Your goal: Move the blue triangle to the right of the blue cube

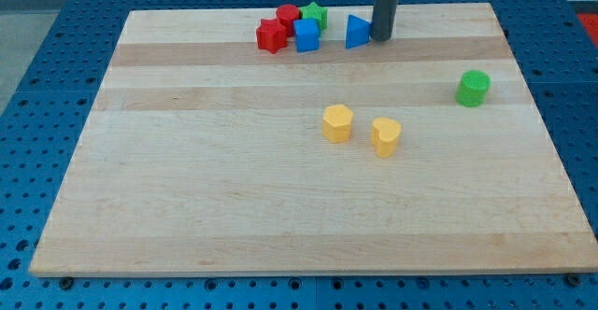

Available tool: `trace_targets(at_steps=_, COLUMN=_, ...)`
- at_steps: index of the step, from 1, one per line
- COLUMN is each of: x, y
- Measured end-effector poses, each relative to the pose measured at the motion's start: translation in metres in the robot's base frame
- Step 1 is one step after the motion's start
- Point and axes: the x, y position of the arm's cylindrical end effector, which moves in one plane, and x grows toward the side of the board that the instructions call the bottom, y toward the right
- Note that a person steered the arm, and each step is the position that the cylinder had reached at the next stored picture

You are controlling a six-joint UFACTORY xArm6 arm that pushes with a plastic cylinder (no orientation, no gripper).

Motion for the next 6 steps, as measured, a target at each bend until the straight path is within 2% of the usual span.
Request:
trace_targets(at_steps=4, x=0.004, y=-0.029)
trace_targets(at_steps=6, x=0.071, y=-0.015)
